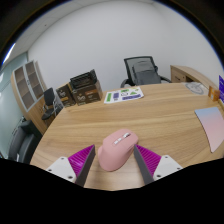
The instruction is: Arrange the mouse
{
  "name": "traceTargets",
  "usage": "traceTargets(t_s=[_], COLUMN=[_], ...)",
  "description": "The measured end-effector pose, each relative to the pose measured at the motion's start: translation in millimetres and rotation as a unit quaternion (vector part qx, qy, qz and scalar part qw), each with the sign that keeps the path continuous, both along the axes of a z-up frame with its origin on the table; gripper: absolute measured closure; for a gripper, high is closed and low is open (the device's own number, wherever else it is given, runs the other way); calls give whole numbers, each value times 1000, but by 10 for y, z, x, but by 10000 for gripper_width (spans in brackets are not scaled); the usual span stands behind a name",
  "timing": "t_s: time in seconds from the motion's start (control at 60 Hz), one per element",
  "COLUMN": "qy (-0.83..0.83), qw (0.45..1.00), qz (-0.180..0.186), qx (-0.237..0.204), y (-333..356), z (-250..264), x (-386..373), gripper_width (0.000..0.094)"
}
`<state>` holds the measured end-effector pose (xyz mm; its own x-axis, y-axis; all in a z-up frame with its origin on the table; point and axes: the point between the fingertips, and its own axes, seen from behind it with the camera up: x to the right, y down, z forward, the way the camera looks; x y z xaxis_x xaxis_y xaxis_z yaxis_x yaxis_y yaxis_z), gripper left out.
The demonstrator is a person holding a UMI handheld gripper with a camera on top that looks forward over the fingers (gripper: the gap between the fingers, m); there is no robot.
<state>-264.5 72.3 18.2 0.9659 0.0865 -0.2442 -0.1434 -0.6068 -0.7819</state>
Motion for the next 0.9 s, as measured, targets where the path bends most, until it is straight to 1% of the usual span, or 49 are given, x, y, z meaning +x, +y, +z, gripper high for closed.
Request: traceTargets(t_s=[0.083, 0.233, 0.417, 0.467, 0.5, 0.533, 0.55, 0.617, 0.767, 0.9], qy=[0, 4, -20, -30, -39, -51, -57, -70, -102, -102], qw=[1000, 999, 998, 997, 997, 997, 996, 995, 993, 993], qz=[10, 34, 60, 66, 68, 65, 63, 65, 59, 52], qx=[-6, -5, -4, -2, 1, 1, 1, 15, 1, -26], y=[135, 351, 521, 548, 562, 570, 563, 561, 544, 474], z=[-75, -78, -146, -160, -175, -204, -216, -211, -247, -180], x=[-17, -169, -394, -445, -450, -428, -410, -417, -380, -361], gripper_width=[123, 122, 149, 186, 228, 299, 355, 391, 501, 502])
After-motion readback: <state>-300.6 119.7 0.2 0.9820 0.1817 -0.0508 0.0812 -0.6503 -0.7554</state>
